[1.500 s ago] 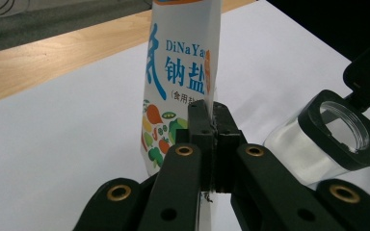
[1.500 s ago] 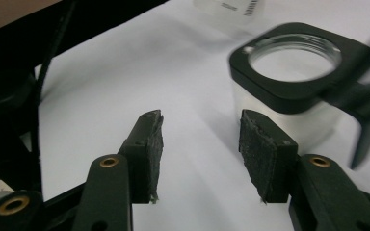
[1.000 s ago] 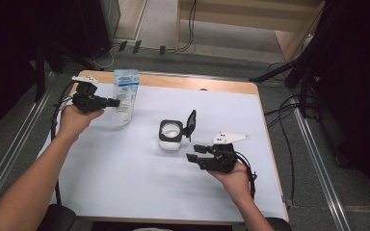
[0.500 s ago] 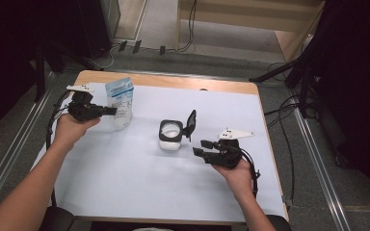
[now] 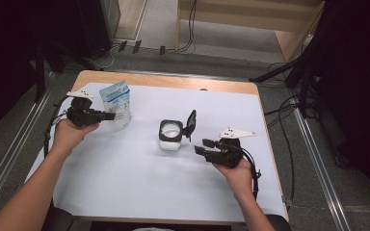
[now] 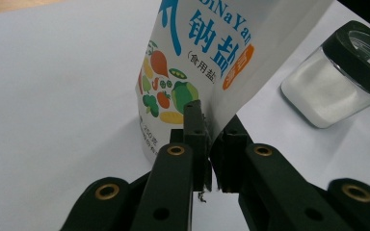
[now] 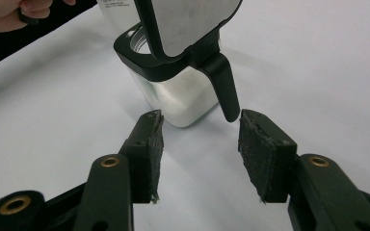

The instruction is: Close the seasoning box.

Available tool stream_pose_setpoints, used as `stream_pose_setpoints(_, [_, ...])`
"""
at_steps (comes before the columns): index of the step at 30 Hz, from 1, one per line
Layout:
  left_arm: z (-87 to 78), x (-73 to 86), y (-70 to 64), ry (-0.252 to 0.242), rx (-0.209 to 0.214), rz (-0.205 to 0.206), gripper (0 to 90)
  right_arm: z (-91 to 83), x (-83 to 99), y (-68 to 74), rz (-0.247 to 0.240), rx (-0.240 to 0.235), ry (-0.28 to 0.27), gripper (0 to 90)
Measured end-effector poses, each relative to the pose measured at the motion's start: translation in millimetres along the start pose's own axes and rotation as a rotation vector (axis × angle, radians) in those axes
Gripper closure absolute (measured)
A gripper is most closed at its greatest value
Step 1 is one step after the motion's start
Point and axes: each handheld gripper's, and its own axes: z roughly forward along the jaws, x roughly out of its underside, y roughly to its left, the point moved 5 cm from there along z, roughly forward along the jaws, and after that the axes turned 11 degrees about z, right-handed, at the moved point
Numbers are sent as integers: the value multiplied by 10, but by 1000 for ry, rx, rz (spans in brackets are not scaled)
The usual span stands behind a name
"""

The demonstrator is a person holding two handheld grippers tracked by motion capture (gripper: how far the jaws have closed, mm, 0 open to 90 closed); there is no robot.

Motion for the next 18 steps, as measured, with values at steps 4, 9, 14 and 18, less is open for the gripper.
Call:
stream_pose_setpoints(4, [-6,5,0,-8,-3,-3,841,3,-4,7,-5,-3,-2,527])
stream_pose_setpoints(9, [-4,3,0,-16,6,-10,823,10,-10,3,-5,-1,-1,531])
stream_pose_setpoints(14, [-5,-1,-4,-12,9,-5,793,2,-29,-13,-4,4,-13,534])
stream_pose_setpoints(18, [-10,-15,-7,-17,6,-6,735,8,-40,-14,-1,-1,-19,548])
